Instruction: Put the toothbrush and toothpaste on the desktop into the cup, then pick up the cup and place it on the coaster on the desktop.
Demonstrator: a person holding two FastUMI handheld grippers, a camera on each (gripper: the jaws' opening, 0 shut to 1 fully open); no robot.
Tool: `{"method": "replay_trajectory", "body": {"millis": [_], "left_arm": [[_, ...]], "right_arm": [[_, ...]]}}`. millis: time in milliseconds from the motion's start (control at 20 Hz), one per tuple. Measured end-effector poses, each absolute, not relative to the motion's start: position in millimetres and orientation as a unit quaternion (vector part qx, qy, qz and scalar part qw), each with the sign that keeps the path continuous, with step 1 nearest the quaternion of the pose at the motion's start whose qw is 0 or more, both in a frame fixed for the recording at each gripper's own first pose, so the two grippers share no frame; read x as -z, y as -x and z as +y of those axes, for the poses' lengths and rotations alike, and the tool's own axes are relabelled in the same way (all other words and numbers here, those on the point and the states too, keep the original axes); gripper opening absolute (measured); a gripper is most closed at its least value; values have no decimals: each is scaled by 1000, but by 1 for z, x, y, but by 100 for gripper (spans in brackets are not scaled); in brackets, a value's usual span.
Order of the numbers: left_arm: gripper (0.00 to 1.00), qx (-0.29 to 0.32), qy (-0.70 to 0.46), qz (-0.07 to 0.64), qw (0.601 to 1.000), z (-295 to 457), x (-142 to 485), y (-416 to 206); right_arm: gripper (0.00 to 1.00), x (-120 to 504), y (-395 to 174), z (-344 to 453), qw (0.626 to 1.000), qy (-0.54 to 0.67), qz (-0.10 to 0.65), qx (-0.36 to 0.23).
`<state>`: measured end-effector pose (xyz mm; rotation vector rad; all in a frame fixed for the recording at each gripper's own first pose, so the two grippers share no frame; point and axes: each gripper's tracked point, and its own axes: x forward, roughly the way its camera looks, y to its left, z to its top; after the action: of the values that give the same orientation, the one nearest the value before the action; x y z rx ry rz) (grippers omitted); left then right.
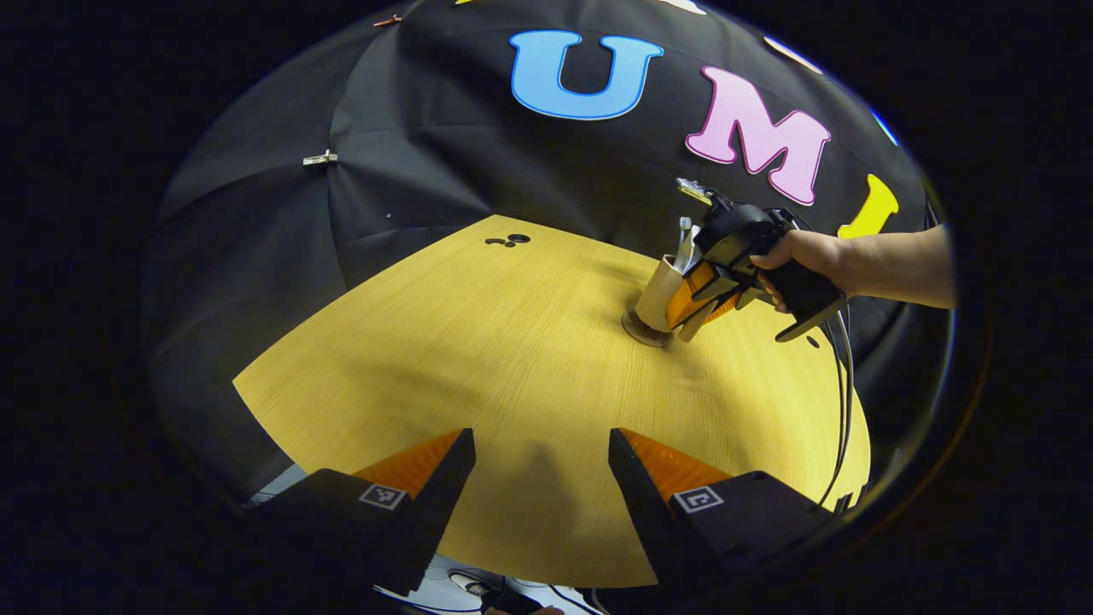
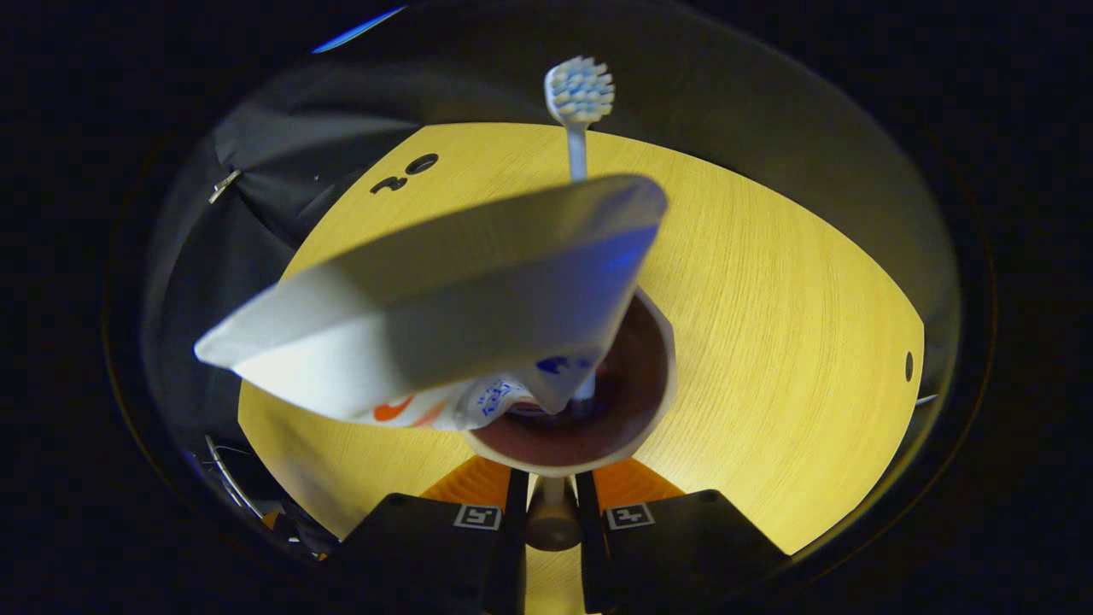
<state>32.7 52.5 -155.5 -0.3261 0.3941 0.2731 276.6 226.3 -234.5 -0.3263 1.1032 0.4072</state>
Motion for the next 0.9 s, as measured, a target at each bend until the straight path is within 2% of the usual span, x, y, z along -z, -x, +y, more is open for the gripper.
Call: {"method": "replay_trajectory", "body": {"millis": [350, 400, 450, 500, 600, 700, 750, 800, 850, 900], "left_arm": [[98, -141, 159, 204, 956, 56, 160, -18], [98, -141, 160, 206, 955, 55, 161, -16], [98, -141, 159, 208, 955, 54, 161, -14], [98, -142, 157, 208, 955, 53, 161, -12], [98, -142, 156, 205, 956, 51, 158, -10], [98, -141, 155, 202, 957, 46, 155, -10], [98, -140, 154, 200, 958, 43, 151, -11], [98, -138, 153, 197, 958, 39, 147, -11], [98, -136, 153, 193, 960, 35, 143, -12], [98, -134, 152, 188, 961, 31, 137, -11]], "right_arm": [[30, 245, -271, 224, 812, 176, 526, -183], [25, 243, -270, 224, 812, 176, 525, -187], [32, 238, -265, 224, 811, 171, 525, -192], [34, 234, -264, 228, 813, 163, 524, -196], [51, 222, -260, 229, 819, 147, 517, -201], [69, 209, -256, 232, 826, 135, 505, -211], [84, 202, -254, 228, 830, 132, 498, -215], [87, 193, -250, 225, 834, 127, 489, -222], [97, 184, -245, 221, 838, 121, 481, -228], [100, 172, -240, 216, 843, 116, 471, -232]]}}
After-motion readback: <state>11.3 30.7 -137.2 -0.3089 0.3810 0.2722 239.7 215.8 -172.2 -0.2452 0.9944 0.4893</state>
